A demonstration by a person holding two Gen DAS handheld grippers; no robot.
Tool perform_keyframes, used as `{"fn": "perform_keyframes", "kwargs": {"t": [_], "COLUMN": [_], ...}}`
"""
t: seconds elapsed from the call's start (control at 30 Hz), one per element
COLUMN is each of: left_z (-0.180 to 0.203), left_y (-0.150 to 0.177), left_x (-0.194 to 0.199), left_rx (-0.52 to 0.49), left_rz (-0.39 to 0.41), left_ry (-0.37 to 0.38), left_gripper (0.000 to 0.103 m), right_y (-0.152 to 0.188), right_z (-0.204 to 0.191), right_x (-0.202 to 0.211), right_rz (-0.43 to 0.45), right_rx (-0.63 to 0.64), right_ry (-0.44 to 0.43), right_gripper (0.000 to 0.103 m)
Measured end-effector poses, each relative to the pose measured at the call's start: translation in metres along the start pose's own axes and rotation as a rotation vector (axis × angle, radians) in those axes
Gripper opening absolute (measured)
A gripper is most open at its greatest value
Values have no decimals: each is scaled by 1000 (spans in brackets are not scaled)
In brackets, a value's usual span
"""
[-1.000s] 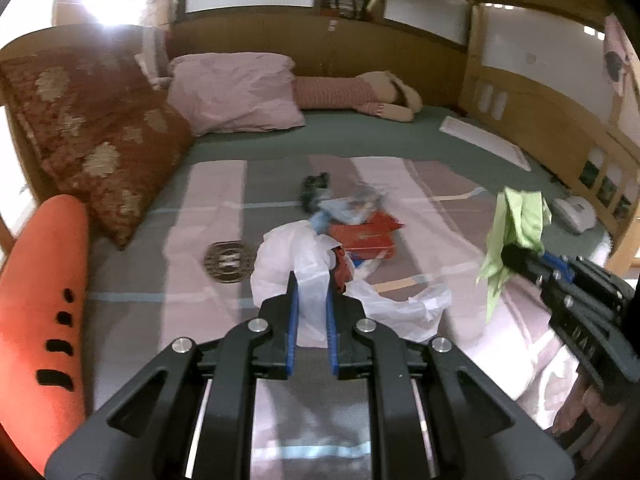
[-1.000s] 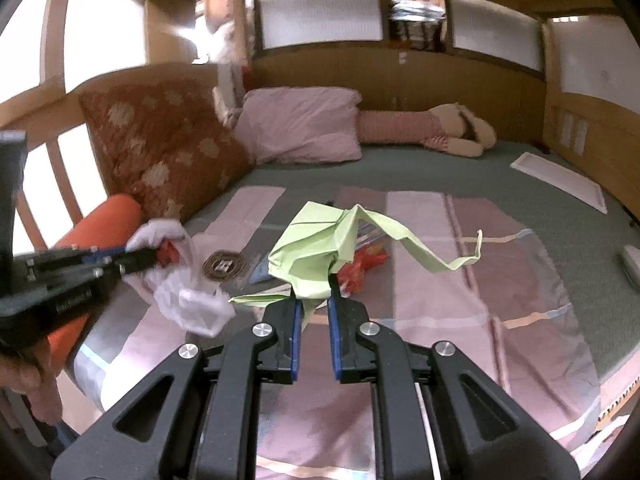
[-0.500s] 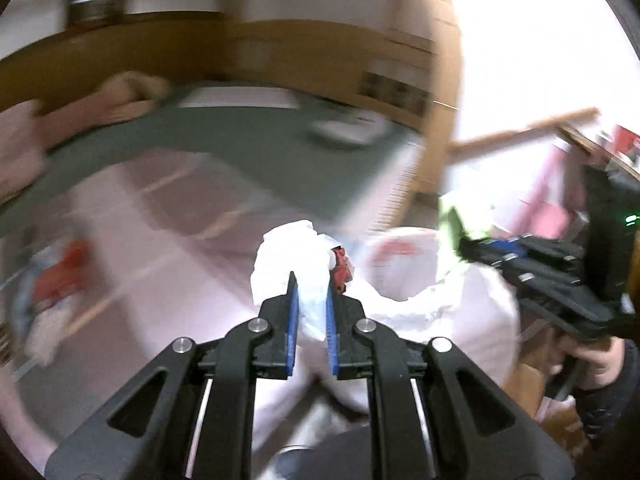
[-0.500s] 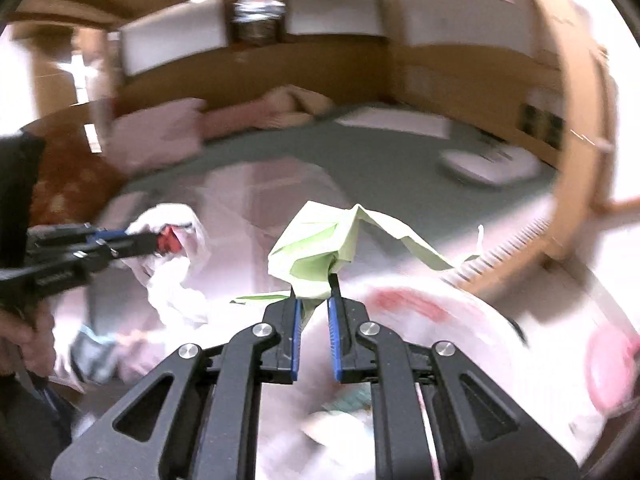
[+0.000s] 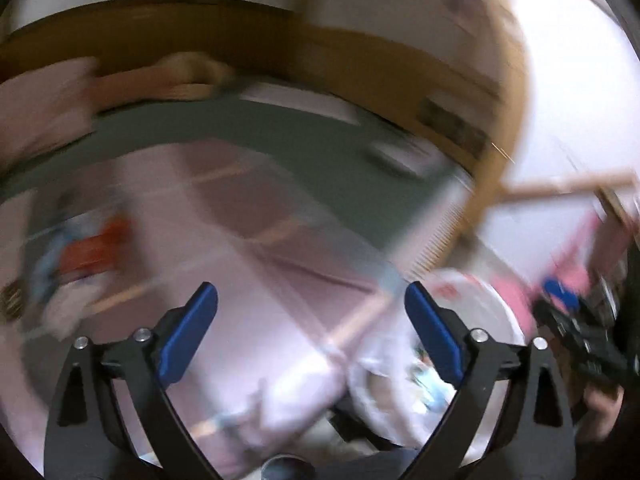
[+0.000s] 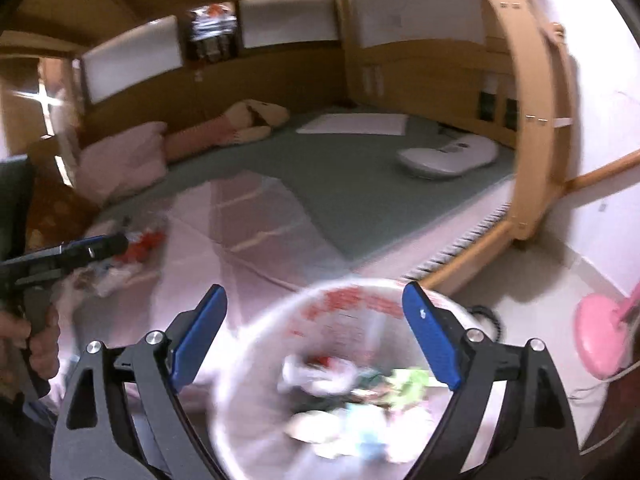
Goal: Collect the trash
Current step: 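Carry both items to the white trash bag and open both tools over it, then move both open tools back over the remaining trash pile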
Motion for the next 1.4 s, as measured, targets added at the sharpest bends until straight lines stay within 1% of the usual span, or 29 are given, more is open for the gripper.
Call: {"fn": "perform_keyframes", "kwargs": {"t": [0.03,0.07,0.1,0.13,0.17,0.2,0.27,0.3,0.37,0.4,0.43,0.5,0.57,0.6,0.63,0.67,0.7,0.73,0.8,0.9,1.07,1.4], "left_z": [-34,-51,-70,-97,-107,-124,-151,-165,-178,-183,-191,-197,-200,-198,-199,-200,-202,-201,-199,-196,-194,-197], "left_y": [-4,-6,-6,-5,-7,-6,-6,-3,3,4,9,17,22,25,27,29,30,31,30,29,33,36], "left_x": [25,39,55,81,93,114,145,163,182,190,200,207,212,210,211,210,208,206,204,197,184,182], "left_rx": [41,54,67,90,102,119,154,178,211,224,233,234,230,226,221,217,215,214,214,208,189,203], "left_rz": [50,70,90,111,122,144,174,190,207,213,216,206,196,193,186,180,176,172,169,168,128,126], "left_ry": [-98,-155,-224,-328,-362,-392,-428,-450,-479,-490,-503,-526,-543,-548,-555,-557,-556,-553,-546,-535,-535,-531], "left_gripper": [95,96,96,96,96,97,98,98,98,98,98,98,98,98,98,98,98,98,98,98,98,98], "right_y": [-4,-8,-13,-16,-20,-24,-31,-34,-40,-44,-47,-49,-39,-32,-19,-11,-11,-15,-16,-12,-9,-6], "right_z": [-16,-34,-60,-80,-104,-134,-183,-202,-237,-257,-269,-287,-292,-294,-296,-302,-303,-300,-300,-306,-312,-313], "right_x": [-1,-3,-4,-4,-5,-5,-5,-5,-8,-13,-17,-24,-34,-41,-51,-54,-52,-47,-41,-46,-48,-52], "right_rz": [8,14,21,27,32,40,61,70,77,79,78,86,113,105,49,1,-1,30,70,38,40,26], "right_rx": [1,3,11,21,37,61,106,123,156,168,169,162,157,169,206,227,217,208,227,240,259,266], "right_ry": [-33,-66,-120,-157,-192,-241,-304,-326,-356,-373,-379,-380,-358,-344,-319,-312,-336,-344,-331,-331,-327,-326], "right_gripper": [88,88,88,88,88,88,88,88,88,88,88,88,88,88,88,88,88,88,88,88,88,88]}}
Point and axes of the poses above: each gripper's, at about its wrist camera, not at the fingertips, and x roughly against the way its jaws point, z to its right, y to its underside, the point moved 8 cm from there along -x, roughly the way its jaws point, and after that the axes turned 14 degrees about y, right-handed, at the moved point
